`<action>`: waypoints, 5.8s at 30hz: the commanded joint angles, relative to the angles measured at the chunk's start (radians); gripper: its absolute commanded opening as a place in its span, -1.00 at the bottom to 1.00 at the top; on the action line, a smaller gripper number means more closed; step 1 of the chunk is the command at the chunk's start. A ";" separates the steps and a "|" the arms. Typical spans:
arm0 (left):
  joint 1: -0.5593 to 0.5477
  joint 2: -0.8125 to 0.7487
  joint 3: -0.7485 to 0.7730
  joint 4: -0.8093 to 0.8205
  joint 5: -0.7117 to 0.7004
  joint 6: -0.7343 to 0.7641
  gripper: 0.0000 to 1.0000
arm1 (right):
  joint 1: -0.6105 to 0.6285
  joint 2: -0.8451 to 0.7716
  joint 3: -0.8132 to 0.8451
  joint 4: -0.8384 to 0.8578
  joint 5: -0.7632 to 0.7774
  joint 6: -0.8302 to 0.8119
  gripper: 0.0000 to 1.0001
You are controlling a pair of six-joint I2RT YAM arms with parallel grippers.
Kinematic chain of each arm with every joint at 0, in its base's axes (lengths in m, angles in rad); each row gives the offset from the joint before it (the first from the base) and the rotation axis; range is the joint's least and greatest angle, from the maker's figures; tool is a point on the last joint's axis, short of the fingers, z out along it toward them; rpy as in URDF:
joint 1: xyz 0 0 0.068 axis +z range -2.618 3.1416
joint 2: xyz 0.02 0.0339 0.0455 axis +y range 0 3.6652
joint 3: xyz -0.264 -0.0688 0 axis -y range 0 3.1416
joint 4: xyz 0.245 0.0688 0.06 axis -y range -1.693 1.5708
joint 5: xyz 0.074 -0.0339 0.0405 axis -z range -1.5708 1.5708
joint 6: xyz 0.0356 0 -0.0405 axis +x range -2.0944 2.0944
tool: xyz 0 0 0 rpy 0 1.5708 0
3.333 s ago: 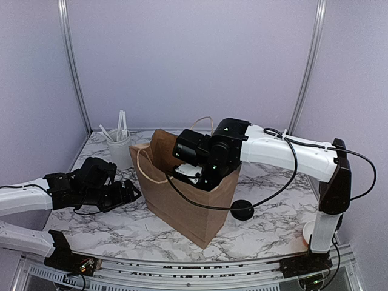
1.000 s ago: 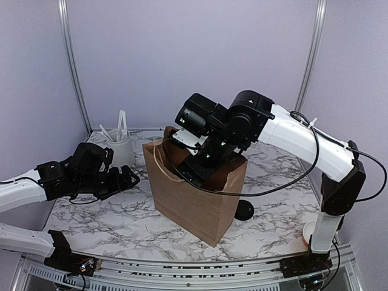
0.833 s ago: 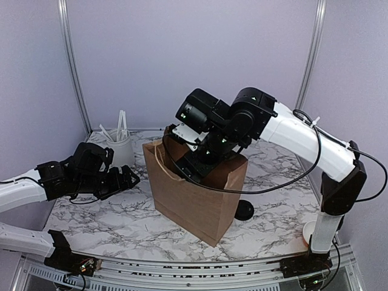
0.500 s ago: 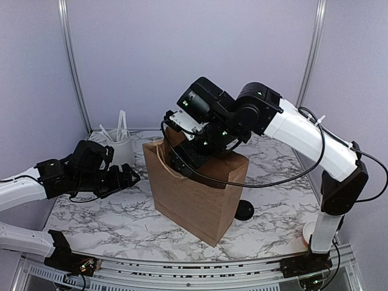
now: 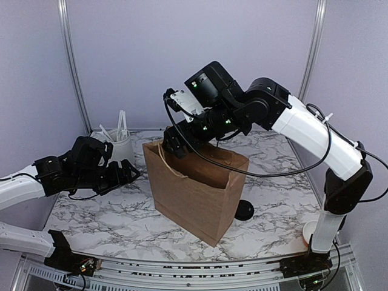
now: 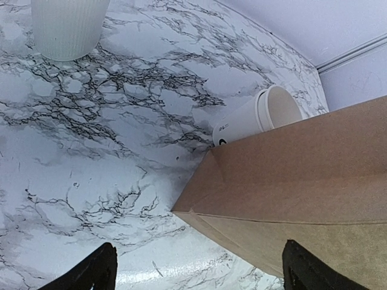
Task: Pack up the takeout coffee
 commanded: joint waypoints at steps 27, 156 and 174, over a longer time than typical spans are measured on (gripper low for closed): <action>0.006 -0.077 0.109 -0.025 -0.135 0.079 0.93 | -0.094 -0.293 -0.173 0.410 0.167 -0.081 0.95; 0.560 0.480 0.531 -0.014 -0.019 0.282 -0.64 | -0.342 -0.794 -0.827 0.583 0.061 0.113 0.95; 0.542 0.442 0.447 -0.009 -0.012 0.228 -0.56 | -0.342 -0.785 -0.833 0.595 0.054 0.107 0.95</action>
